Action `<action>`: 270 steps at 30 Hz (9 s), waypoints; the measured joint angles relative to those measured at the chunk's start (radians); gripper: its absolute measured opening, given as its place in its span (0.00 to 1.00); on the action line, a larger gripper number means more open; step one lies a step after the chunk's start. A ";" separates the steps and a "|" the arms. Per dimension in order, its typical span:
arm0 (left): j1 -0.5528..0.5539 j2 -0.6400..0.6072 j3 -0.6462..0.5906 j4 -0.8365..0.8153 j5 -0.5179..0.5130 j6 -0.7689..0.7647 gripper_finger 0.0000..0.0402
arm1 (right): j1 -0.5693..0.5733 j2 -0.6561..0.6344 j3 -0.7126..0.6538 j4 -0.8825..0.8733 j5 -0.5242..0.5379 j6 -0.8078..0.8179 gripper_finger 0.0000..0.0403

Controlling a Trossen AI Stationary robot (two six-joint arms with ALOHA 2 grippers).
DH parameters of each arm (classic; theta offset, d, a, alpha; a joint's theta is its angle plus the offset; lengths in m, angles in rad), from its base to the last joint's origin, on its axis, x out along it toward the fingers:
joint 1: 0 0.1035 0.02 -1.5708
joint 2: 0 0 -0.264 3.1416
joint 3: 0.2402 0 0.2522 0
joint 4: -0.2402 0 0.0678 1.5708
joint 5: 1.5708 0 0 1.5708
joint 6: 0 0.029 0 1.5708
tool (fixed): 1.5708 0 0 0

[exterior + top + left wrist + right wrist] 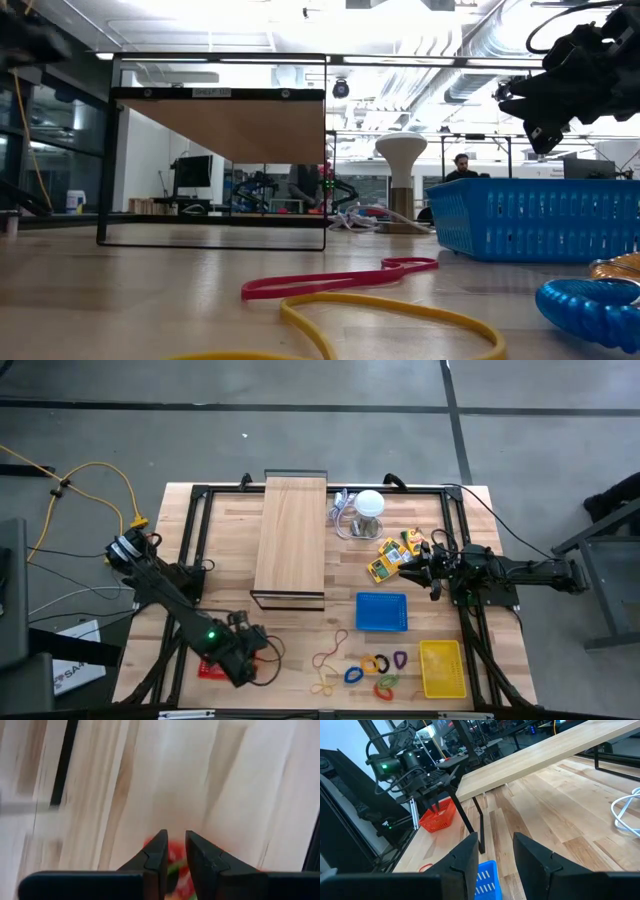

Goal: Pick & Place Office Desk Supplies
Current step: Put the red rubber band into the red bin

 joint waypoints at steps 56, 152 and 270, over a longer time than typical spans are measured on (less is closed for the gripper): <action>0.226 0.351 0.090 0.761 0.073 0.699 0.15 | 0.000 0.002 0.000 0.000 0.001 0.000 0.28; 0.098 0.064 0.111 0.436 -0.210 0.679 0.00 | 0.000 0.013 0.000 0.000 0.000 0.000 0.28; -0.391 -0.195 0.111 -0.372 -0.052 -0.706 0.00 | 0.000 0.013 0.000 0.000 0.000 0.000 0.28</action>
